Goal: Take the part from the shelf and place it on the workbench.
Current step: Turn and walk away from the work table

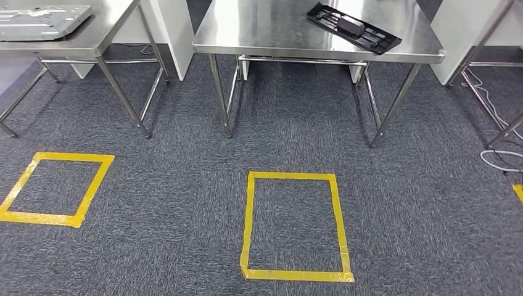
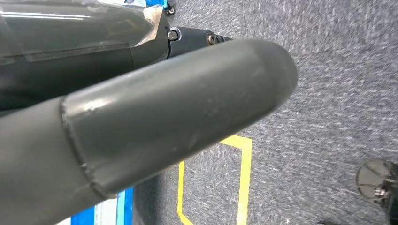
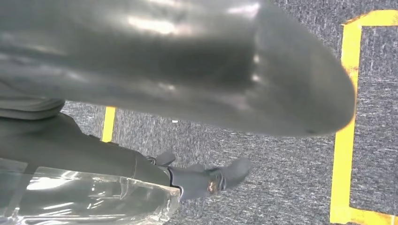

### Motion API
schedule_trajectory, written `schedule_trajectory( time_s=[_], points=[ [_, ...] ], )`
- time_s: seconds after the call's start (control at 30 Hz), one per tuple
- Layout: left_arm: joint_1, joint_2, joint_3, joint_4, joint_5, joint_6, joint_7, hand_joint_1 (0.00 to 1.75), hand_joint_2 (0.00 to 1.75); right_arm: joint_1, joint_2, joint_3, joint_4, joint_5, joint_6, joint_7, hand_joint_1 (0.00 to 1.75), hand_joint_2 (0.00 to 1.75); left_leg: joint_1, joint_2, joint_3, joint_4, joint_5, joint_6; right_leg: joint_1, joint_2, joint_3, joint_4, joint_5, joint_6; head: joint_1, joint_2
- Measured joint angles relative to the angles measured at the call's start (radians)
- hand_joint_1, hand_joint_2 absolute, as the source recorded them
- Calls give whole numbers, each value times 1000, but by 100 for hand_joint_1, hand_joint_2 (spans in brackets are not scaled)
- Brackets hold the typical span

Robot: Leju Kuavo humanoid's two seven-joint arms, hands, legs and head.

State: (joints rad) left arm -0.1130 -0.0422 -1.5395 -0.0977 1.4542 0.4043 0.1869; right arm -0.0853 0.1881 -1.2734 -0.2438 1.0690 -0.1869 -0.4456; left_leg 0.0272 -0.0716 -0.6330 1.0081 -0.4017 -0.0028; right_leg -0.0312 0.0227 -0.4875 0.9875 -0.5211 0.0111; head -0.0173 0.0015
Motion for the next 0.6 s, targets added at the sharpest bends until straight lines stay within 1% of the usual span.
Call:
schedule_trajectory(
  time_s=[0.03,0.07,0.1,0.13,0.17,0.2,0.23,0.27,0.3,0.33,0.37,0.4,0.47,0.5,0.53,0.57,0.6],
  points=[
    [1,0,0,0,-1,-1,-1,0,0,0,0,0,0,-2,0,1,0,0,2,14,-14,32,-25,-2,0,-9,-3,-1,5,-7,-2,0],
    [2,0,-1,0,-5,-2,-3,0,0,1,0,0,0,-4,-1,3,0,0,2,31,-36,87,-64,-4,1,-19,-7,-1,8,-12,-4,0],
    [1,0,-2,0,-10,-6,-4,0,0,3,0,0,0,-8,-2,6,0,0,2,47,-65,159,-110,-5,3,-29,-10,0,9,-14,-6,0],
    [1,0,-3,0,-16,-10,-6,0,0,5,0,-1,0,-13,-4,8,0,0,2,55,-91,231,-149,-6,6,-41,-12,0,10,-15,-8,0],
    [1,0,-5,0,-22,-14,-7,0,0,7,0,-1,0,-17,-6,10,0,0,2,60,-107,281,-171,-6,7,-54,-14,0,10,-15,-7,0],
    [1,0,-6,0,-26,-18,-7,0,0,7,0,-1,0,-20,-8,12,0,0,2,63,-103,295,-173,-5,9,-65,-13,1,10,-15,-8,0],
    [1,0,-7,0,-30,-21,-7,0,0,7,0,-1,0,-22,-10,14,0,0,2,67,-77,264,-156,-2,9,-75,-11,1,9,-15,-7,0],
    [1,0,-7,0,-33,-24,-7,0,0,6,0,-1,0,-24,-12,14,0,0,1,76,-34,198,-126,3,10,-84,-8,1,9,-14,-7,0],
    [0,1,-7,0,-35,-26,-7,0,0,4,1,-2,0,-25,-13,15,0,0,-1,94,11,123,-101,7,11,-91,-5,1,8,-13,-8,0],
    [-2,2,-8,0,-37,-27,-6,0,0,3,2,-2,0,-26,-15,15,0,0,-5,108,47,61,-82,13,14,-98,-4,2,6,-9,-7,0],
    [-5,3,-8,0,-38,-28,-4,0,0,2,3,-2,0,-26,-17,15,0,0,-10,119,67,22,-73,17,17,-104,-5,2,5,-5,-7,0],
    [-6,3,-8,0,-38,-29,-3,0,0,1,3,-2,0,-26,-17,15,0,0,-16,123,71,9,-73,20,20,-110,-6,3,4,0,-6,0],
    [-6,4,-8,0,-36,-29,0,0,0,-1,3,-2,0,-26,-18,16,0,0,-21,108,68,3,-69,30,23,-119,-2,0,4,12,-6,0],
    [-6,4,-8,0,-35,-29,0,0,0,-2,3,-2,0,-26,-18,16,0,0,-22,101,69,-3,-65,37,22,-112,-3,3,-1,18,-6,0],
    [-6,4,-8,0,-33,-29,1,0,0,-3,3,-2,0,-26,-18,16,0,0,-21,94,71,-9,-60,45,21,-96,-11,23,-16,20,-5,0],
    [-7,4,-8,0,-32,-29,2,0,0,-3,3,-2,0,-25,-18,16,0,0,-20,87,71,-14,-55,52,21,-75,-30,65,-39,19,-4,0],
    [-8,4,-8,0,-31,-29,3,0,0,-2,3,-2,0,-25,-17,16,0,0,-20,80,70,-16,-53,56,18,-55,-60,127,-68,14,-3,0]
  ],
)
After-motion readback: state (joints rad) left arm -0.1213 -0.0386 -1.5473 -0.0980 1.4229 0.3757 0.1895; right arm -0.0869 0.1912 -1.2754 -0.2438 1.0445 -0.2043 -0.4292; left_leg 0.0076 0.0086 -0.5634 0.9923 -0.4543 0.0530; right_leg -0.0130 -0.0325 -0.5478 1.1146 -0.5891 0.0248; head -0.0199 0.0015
